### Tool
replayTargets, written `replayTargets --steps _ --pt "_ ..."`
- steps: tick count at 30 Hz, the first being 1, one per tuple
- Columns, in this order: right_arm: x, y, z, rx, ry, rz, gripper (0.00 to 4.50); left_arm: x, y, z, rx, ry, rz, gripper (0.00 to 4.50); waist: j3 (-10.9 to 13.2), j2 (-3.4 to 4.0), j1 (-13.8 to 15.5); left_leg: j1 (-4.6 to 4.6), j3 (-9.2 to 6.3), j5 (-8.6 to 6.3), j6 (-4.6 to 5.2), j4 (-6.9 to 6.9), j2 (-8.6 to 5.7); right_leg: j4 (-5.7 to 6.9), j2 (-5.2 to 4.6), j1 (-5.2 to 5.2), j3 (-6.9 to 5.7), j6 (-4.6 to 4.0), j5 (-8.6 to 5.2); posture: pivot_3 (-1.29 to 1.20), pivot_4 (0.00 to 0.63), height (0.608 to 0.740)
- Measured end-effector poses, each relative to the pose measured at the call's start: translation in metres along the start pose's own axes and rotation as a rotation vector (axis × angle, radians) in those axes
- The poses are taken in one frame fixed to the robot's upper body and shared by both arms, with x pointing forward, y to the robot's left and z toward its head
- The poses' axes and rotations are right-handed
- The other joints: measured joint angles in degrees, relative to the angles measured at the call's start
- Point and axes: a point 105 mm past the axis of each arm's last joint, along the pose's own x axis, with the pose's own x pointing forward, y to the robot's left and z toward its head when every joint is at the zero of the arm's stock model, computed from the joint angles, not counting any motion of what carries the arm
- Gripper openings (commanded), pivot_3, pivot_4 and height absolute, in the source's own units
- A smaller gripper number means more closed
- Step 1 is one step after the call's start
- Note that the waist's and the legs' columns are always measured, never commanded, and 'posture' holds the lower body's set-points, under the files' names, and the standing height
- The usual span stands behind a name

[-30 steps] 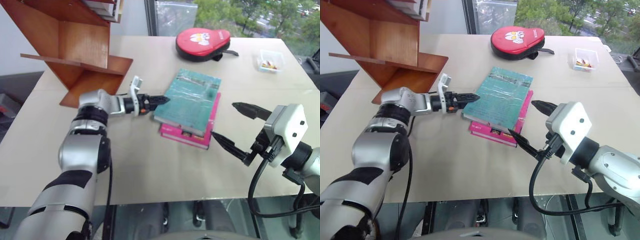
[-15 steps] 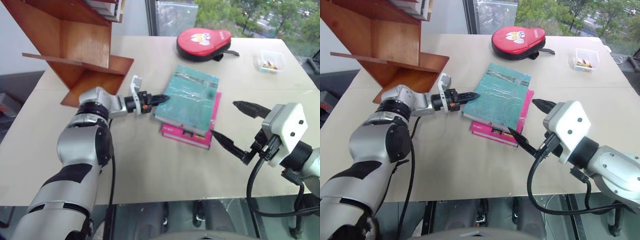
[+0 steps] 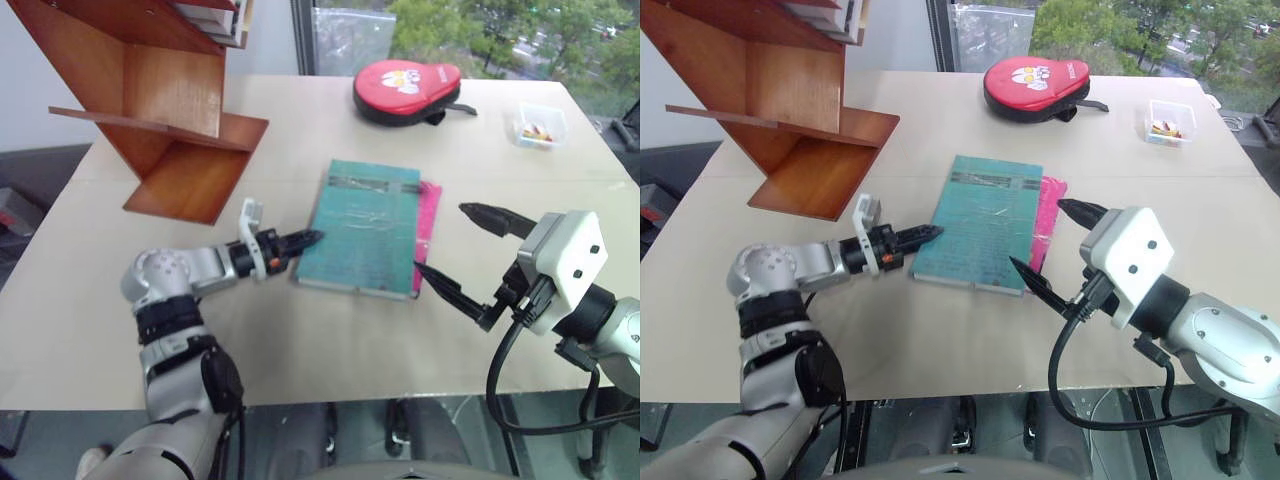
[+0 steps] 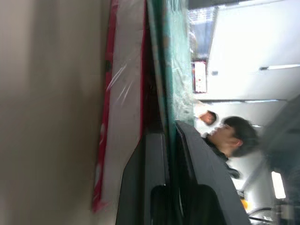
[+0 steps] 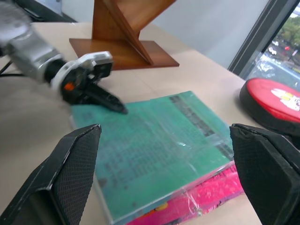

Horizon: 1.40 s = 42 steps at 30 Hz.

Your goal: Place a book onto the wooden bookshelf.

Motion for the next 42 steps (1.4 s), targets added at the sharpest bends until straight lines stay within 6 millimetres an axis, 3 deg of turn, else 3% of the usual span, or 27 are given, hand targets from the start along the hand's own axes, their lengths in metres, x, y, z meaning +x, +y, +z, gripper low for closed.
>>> replayTargets --steps 3,6,12,17,20,31,36,40,42 --pt "0.002 0.002 0.000 0.000 0.000 0.017 4.50 -0.005 0.000 0.001 0.003 0.009 0.012 3.19 0.0 -0.01 0.3 -0.04 -0.12 0.05 -0.08 0.02 -0.03 0.04 0.04 0.02 -0.16 0.08 -0.04 0.00 0.150 0.740" --pt "0.004 0.002 0.000 0.003 -0.006 0.019 4.50 -0.005 -0.006 0.011 -0.018 0.043 0.000 3.19 0.0 -0.01 0.3 -0.09 -0.17 0.06 -0.08 0.09 -0.06 0.12 0.25 0.02 -0.24 0.15 -0.08 0.00 0.150 0.740" --pt "0.006 0.003 0.001 0.007 -0.014 0.027 4.50 0.014 -0.045 0.039 -0.002 0.114 -0.122 3.19 0.0 -0.02 0.2 -0.14 -0.11 0.06 -0.05 0.12 -0.12 0.08 0.29 0.00 -0.41 -0.01 0.01 0.00 0.150 0.740" --pt "0.006 0.002 0.000 0.008 -0.002 0.015 4.50 0.032 -0.033 0.029 -0.038 0.205 -0.117 3.19 0.0 -0.02 0.0 -0.19 -0.04 0.06 -0.05 -0.02 -0.10 0.01 0.37 -0.10 -0.44 -0.03 0.01 0.00 0.150 0.740" --pt "0.006 0.000 -0.001 0.001 0.010 0.003 4.50 0.039 -0.036 0.030 0.023 0.248 -0.119 3.19 0.0 -0.02 0.1 -0.21 -0.05 0.06 -0.05 -0.02 -0.10 0.00 0.36 -0.09 -0.46 -0.01 0.00 0.00 0.150 0.740" --pt "0.003 -0.002 -0.004 0.018 0.029 -0.034 4.50 0.038 -0.034 0.029 0.133 0.346 -0.147 3.19 0.0 -0.02 0.1 -0.22 -0.04 0.04 -0.02 0.00 -0.06 -0.02 0.35 -0.11 -0.38 0.15 -0.10 0.00 0.150 0.740" --pt "-0.003 -0.004 -0.032 0.068 0.167 -0.098 4.50 0.035 -0.034 0.029 0.126 0.353 -0.157 3.19 0.0 -0.03 0.1 -0.32 -0.07 0.01 0.05 0.03 -0.06 -0.02 0.33 -0.16 -0.35 0.11 -0.07 0.00 0.150 0.740" --pt "-0.014 -0.028 -0.071 0.048 0.367 -0.231 4.50 0.030 -0.031 0.030 0.119 0.359 -0.143 3.19 0.0 -0.04 0.0 -0.37 0.00 -0.02 0.10 0.08 -0.06 -0.01 0.33 -0.22 -0.32 0.04 -0.03 0.00 0.150 0.740" --pt "-0.018 -0.043 -0.087 0.055 0.423 -0.296 3.97 0.024 -0.030 0.032 0.128 0.351 -0.143 3.32 0.0 -0.03 0.0 -0.37 0.00 -0.03 0.11 0.07 -0.05 0.00 0.36 -0.26 -0.29 0.04 -0.03 0.00 0.150 0.740"
